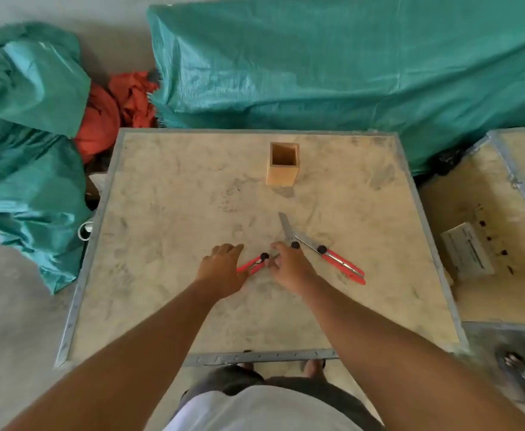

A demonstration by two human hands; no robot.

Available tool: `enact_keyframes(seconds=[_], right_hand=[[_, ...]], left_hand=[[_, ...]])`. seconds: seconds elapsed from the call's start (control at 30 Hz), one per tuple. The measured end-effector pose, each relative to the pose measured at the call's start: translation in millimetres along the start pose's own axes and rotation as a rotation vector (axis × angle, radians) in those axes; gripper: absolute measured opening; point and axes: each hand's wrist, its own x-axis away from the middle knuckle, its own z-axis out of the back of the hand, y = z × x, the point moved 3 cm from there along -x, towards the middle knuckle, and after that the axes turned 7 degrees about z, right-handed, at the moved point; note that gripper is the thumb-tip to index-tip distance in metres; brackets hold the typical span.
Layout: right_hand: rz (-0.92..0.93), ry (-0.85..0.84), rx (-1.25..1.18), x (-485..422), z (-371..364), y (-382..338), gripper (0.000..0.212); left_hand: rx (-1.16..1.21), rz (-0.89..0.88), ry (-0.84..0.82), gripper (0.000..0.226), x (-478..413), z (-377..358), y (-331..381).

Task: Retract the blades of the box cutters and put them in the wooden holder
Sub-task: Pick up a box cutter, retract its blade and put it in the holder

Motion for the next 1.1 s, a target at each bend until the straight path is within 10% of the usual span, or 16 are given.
enact_keyframes(seconds=[0.6,1.1], right_hand=[[-0.387,0.328,-0.637,4.8,-57.5,-13.9,0.019],[-0.010,0.276,-0.838,34.5,67.7,-82.5,0.022]], left_hand=[[0.507,-0.003,-0.011,0.041,37.6,-50.1,-39.2],[1.127,-0.147,-0.088,0.050,86.3,42.3,-18.0]])
